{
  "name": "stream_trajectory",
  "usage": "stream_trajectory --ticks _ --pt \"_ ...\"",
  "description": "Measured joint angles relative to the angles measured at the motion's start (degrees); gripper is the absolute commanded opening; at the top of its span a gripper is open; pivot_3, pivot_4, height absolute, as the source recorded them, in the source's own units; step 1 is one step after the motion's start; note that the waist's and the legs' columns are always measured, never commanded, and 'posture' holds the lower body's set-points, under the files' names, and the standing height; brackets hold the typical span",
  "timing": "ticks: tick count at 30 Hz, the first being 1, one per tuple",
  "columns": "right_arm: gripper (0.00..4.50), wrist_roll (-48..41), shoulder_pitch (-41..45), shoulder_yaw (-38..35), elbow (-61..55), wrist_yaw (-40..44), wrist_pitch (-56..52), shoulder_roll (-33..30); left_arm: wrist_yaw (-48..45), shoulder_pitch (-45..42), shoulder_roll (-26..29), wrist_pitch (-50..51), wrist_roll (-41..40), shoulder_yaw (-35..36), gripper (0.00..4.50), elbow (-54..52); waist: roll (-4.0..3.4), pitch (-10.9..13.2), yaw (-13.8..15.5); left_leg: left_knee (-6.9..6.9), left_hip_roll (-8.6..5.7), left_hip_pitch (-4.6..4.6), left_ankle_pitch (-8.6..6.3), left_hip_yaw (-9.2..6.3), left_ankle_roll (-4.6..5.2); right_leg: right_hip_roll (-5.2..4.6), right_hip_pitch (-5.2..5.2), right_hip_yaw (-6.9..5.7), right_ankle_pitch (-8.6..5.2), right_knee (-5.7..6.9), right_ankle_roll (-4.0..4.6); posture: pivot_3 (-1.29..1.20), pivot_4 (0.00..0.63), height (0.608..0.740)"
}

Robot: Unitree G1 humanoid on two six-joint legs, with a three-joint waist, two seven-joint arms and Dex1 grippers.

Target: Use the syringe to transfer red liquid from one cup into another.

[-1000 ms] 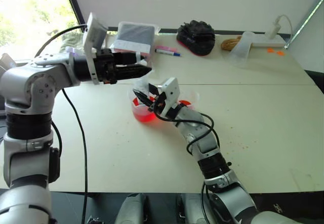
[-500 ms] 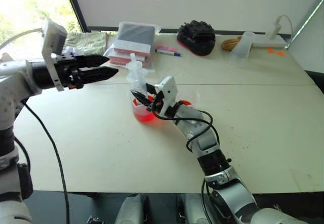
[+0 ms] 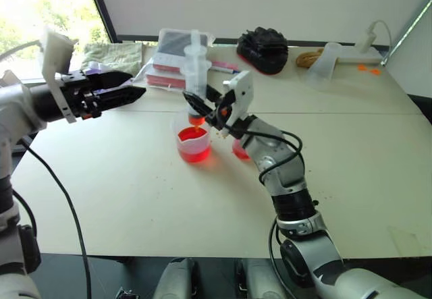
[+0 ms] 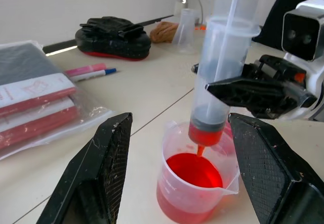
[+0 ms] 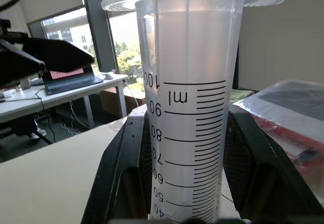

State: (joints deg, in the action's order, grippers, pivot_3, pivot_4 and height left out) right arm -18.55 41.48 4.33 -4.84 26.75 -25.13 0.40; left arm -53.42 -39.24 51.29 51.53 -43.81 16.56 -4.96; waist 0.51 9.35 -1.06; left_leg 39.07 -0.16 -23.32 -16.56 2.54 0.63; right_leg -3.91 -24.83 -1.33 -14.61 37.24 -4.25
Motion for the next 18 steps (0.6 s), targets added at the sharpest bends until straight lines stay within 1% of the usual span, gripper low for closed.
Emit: stream_trajectory --ticks 3,6,12,15,18 --pt "1.3 -2.5 1.9 -1.7 -4.9 -2.4 -5.7 -1.4 -0.7 -1.9 -1.3 -1.9 1.2 -2.5 3.12 2.1 0.0 0.0 0.1 0.0 -0.01 -0.01 -0.03 0.0 0.05 -0.01 -0.01 -0.01 0.0 0.0 0.0 0.0 0.15 0.74" --pt "1.3 -4.3 3.3 -4.1 -9.9 -4.7 -10.1 -4.2 -1.7 -4.0 -2.8 -3.6 2.2 -4.4 3.12 4.6 0.0 0.0 0.2 0.0 -0.03 -0.03 -0.09 0.0 0.16 -0.04 -0.02 -0.03 0.0 -0.01 0.0 0.0 0.15 0.74" --pt "1.3 -7.6 3.3 -10.2 -18.1 -10.1 -18.3 -9.1 -4.2 -9.2 -6.7 -7.0 4.6 -8.6 3.12 9.7 0.0 0.0 0.3 0.0 -0.06 -0.05 -0.12 0.02 0.24 -0.05 -0.02 -0.06 0.0 -0.02 0.0 0.0 0.15 0.74" --pt "1.3 -8.3 0.8 -11.4 -21.9 -11.7 -20.6 -11.3 -6.0 -11.5 -9.0 -8.2 5.7 -10.6 3.12 11.7 0.02 0.0 0.2 0.0 -0.05 -0.06 -0.15 0.03 0.28 0.0 -0.02 -0.06 0.0 -0.02 0.0 0.0 0.15 0.74" --pt "1.3 -7.7 -3.3 -11.6 -22.9 -13.0 -21.0 -13.0 -6.6 -13.8 -11.3 -10.0 7.0 -11.7 3.12 14.1 0.02 0.0 0.2 0.01 -0.05 -0.06 -0.14 0.06 0.3 0.06 -0.01 -0.05 0.0 -0.02 -0.01 0.0 0.15 0.74"
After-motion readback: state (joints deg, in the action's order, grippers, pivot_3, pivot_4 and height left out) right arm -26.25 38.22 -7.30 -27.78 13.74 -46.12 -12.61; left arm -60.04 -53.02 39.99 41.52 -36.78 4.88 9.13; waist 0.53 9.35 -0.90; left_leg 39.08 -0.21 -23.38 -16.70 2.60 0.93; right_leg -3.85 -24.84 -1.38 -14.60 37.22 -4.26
